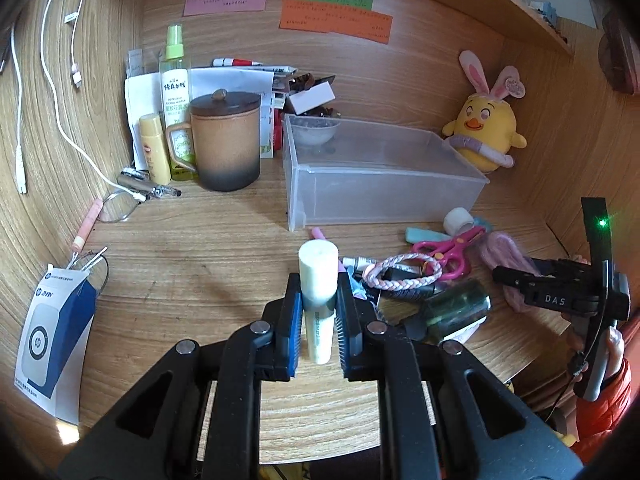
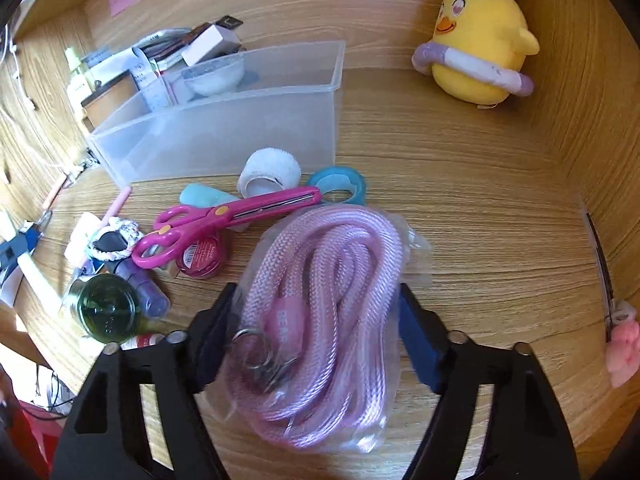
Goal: Organize objects
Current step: 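Lift and carry the marker and rope bag over the clear plastic box with both grippers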
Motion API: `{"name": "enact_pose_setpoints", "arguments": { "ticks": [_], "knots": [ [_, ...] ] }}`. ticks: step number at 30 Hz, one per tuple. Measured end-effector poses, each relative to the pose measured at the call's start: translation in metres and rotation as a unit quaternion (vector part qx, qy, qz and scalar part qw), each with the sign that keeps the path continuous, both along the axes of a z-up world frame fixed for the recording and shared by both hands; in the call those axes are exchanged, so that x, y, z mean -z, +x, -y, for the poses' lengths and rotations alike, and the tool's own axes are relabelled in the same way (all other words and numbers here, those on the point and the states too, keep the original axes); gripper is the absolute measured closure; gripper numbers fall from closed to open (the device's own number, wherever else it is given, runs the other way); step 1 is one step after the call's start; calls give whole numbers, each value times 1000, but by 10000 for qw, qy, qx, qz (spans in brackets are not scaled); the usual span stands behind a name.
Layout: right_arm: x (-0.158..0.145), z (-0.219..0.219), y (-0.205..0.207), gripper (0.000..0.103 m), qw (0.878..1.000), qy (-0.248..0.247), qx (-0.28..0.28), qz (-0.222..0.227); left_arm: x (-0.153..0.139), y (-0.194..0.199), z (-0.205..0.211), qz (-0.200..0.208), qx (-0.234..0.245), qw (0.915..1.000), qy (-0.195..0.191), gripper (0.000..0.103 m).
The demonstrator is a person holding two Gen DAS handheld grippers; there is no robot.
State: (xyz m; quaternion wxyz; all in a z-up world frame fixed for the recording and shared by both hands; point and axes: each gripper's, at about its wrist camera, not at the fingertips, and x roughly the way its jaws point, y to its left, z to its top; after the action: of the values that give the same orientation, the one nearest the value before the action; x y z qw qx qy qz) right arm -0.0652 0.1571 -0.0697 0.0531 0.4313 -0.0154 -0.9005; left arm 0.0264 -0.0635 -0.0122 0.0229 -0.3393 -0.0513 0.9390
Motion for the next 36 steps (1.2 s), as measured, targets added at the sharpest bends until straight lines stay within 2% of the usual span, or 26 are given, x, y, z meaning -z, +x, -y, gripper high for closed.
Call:
{"name": "enact_pose_setpoints", "arguments": {
  "ticks": [3, 9, 17, 26, 36],
  "knots": [
    [-5, 2, 8, 52, 9997, 145, -124, -129, -8, -3, -1, -109, -14, 9999, -17, 88],
    [-16, -7, 15, 54, 9996, 91, -25, -280, -30, -11, -2, -411, -25, 9991, -49, 88],
    [-62, -14, 17, 54, 9964, 31, -66, -843, -55, -31, -10, -724, 100, 9973, -51, 88],
    [-100, 11, -15, 54, 9900, 60, -279, -1384, -73, -67, -14, -833, 208, 9963, 61, 88],
    [-105, 36, -72, 54, 9904, 23, -483, -1297, -76, -116, -15, -749, 101, 9971, -107, 88]
  ]
}}
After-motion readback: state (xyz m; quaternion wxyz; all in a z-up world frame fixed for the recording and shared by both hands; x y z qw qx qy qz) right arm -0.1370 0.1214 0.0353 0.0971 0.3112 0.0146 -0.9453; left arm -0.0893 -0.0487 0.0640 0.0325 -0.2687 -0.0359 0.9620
